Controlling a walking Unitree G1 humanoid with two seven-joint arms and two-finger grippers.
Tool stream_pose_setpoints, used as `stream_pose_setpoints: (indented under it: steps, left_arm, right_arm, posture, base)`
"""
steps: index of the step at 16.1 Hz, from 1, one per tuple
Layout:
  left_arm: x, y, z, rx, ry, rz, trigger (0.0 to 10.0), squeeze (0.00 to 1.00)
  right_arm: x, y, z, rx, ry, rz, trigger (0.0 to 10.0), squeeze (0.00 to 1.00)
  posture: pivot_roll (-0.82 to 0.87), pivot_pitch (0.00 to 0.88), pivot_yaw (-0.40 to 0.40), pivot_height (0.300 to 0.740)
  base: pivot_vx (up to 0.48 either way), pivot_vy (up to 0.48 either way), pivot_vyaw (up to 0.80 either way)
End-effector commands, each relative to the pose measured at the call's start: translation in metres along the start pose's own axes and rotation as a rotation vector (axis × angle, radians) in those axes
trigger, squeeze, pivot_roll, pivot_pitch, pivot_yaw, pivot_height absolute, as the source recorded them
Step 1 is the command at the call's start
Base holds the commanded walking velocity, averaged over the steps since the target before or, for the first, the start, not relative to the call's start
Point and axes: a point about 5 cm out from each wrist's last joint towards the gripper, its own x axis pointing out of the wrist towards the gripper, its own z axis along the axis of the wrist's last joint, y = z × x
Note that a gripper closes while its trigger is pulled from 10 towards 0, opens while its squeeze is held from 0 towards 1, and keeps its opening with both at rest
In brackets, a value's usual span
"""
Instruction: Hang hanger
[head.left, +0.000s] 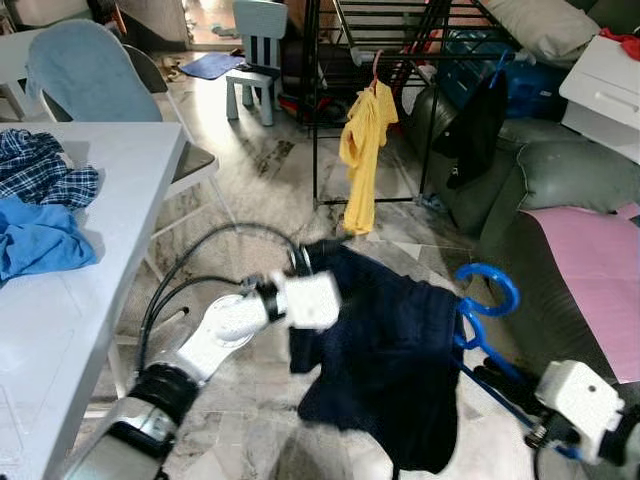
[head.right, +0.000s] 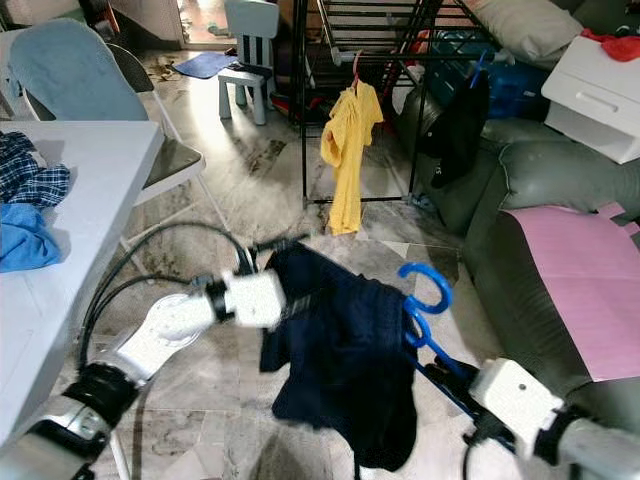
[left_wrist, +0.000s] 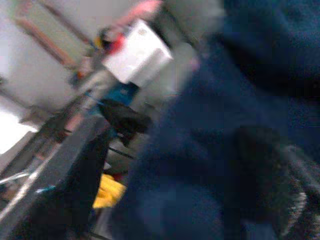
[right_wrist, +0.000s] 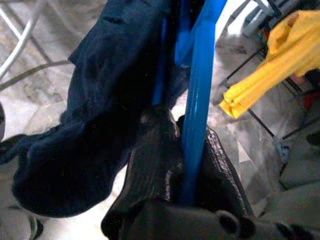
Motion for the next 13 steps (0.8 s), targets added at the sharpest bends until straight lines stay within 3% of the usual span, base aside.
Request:
stream_pose_setpoints:
  steps: [1, 2, 3, 4, 5, 8, 11, 13]
  left_arm:
    - [-0.001, -0.002, -0.002, 0.044, 0.007, -0.071, 10.0, 1.0]
    - [-0.003, -0.002, -0.004, 0.058, 0.014, -0.094, 10.0, 1.0]
    - [-0.003, -0.001, -0.007, 0.064, 0.037, -0.115, 10.0, 0.81]
    - [-0.003, 0.0, -0.009, 0.072, 0.049, -0.129, 10.0, 0.28]
    - [-0.002, 0.0, -0.01, 0.075, 0.055, -0.135, 10.0, 0.0]
    - [-0.001, 0.0, -0.011, 0.064, 0.059, -0.162, 10.0, 0.0]
    - [-0.004, -0.009, -0.015, 0.04, 0.069, -0.27, 10.0, 0.0]
    - [-0.007, -0.012, -0.017, 0.031, 0.078, -0.317, 2.5, 0.0]
  right_arm:
    - [-0.006, -0.003, 0.012, -0.055, -0.035, 0.038, 10.0, 0.0]
    - [-0.007, -0.004, 0.014, -0.071, -0.026, 0.055, 10.0, 0.0]
    - [-0.01, -0.003, 0.016, -0.085, -0.013, 0.098, 10.0, 0.0]
    - [-0.012, -0.001, 0.017, -0.095, 0.001, 0.13, 10.0, 0.0]
    - [-0.014, -0.001, 0.017, -0.104, 0.01, 0.146, 10.0, 0.0]
    - [-0.02, -0.002, 0.014, -0.158, 0.058, 0.166, 10.0, 0.0]
    - [-0.02, -0.006, 0.011, -0.223, 0.076, 0.137, 10.0, 0.0]
    - [-0.017, -0.007, 0.011, -0.254, 0.072, 0.128, 10.0, 0.0]
  posture:
    - [0.01, 0.0, -0.056, 0.74]
    - [0.01, 0.0, -0.056, 0.74]
    - [0.01, 0.0, -0.055, 0.74]
    - [0.01, 0.0, -0.055, 0.74]
    - [0.01, 0.0, -0.054, 0.74]
    - [0.0, 0.0, -0.053, 0.74]
    - [0.0, 0.0, -0.05, 0.74]
    - [0.0, 0.0, -0.048, 0.74]
  base:
    - [0.0, 0.0, 0.0]
    - [0.0, 0.0, 0.0]
    - [0.0, 0.0, 0.0]
    - [0.0, 0.0, 0.0]
    - [0.0, 0.0, 0.0]
    - [0.0, 0.0, 0.0]
    - [0.0, 0.0, 0.0]
    - [0.0, 0.0, 0.0]
